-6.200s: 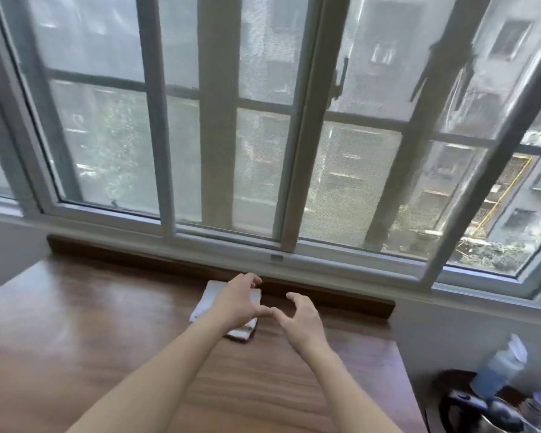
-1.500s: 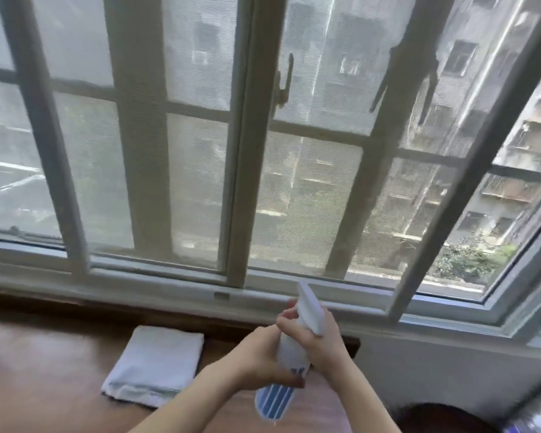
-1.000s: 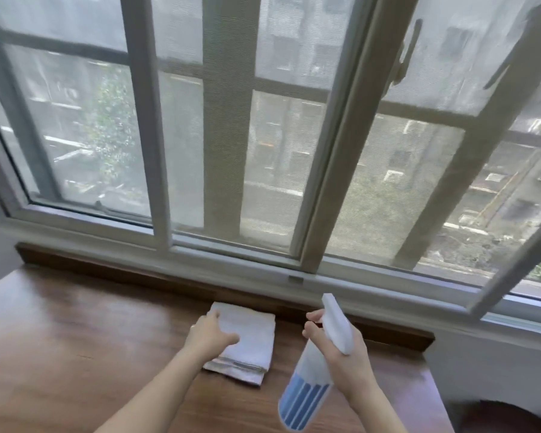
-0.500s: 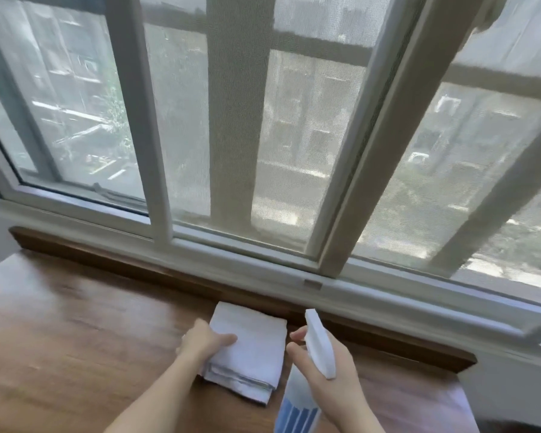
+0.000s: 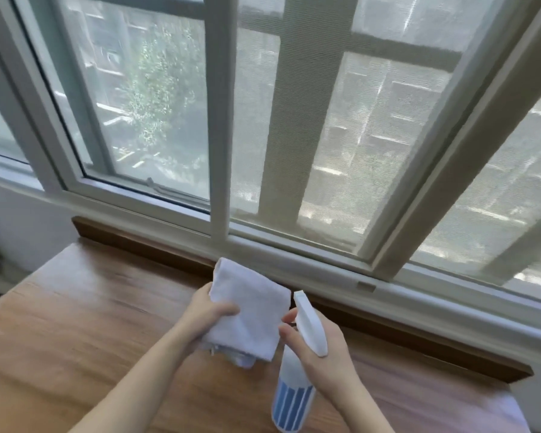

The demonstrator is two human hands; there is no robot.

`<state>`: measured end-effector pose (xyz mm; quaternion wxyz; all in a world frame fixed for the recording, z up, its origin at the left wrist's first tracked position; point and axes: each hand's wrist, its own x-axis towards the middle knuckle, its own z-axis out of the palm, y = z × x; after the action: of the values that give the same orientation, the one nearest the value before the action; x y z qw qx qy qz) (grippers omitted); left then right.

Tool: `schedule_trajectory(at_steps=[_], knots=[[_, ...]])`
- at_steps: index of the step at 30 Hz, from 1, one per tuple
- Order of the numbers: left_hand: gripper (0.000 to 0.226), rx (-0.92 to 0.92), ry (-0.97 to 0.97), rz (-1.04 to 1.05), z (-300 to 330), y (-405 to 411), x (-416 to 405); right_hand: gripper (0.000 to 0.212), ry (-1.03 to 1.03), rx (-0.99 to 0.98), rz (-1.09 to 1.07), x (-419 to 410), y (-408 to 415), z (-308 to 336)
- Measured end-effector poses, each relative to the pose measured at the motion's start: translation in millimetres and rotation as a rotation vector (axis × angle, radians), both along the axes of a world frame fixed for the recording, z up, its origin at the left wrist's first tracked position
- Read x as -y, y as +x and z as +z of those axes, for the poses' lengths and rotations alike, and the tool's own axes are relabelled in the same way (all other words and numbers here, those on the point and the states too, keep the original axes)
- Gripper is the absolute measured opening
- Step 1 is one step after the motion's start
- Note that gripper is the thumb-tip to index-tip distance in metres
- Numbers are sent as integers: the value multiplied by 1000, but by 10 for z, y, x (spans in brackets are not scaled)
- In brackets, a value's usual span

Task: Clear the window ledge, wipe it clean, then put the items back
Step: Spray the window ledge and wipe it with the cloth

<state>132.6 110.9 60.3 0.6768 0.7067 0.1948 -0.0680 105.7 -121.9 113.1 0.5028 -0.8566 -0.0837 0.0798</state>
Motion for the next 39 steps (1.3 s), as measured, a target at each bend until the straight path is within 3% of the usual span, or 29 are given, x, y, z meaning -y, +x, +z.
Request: schedule_trajectory(at_steps=[4,15,22,29,33,39], knots=[[59,55,-79,70,139,-283,-825,44,59,43,39,-673,-168,94],[42,131,55,14,381,-959,-2409,45,170,85,-13,-2312,-690,144],[25,150,286,11,389,-817,-2947,36,221,49,7,-2730,-628,56],[7,213,644,74,417,-424,-3283,33,181,41,33,-2981,-298,-39],[7,306,879,105,302,-169,-3614,43,130,5,57,-3248,-103,-69],[27,493,1168,75,113,136,-4058,36,67,42,34,-3768,209,18]])
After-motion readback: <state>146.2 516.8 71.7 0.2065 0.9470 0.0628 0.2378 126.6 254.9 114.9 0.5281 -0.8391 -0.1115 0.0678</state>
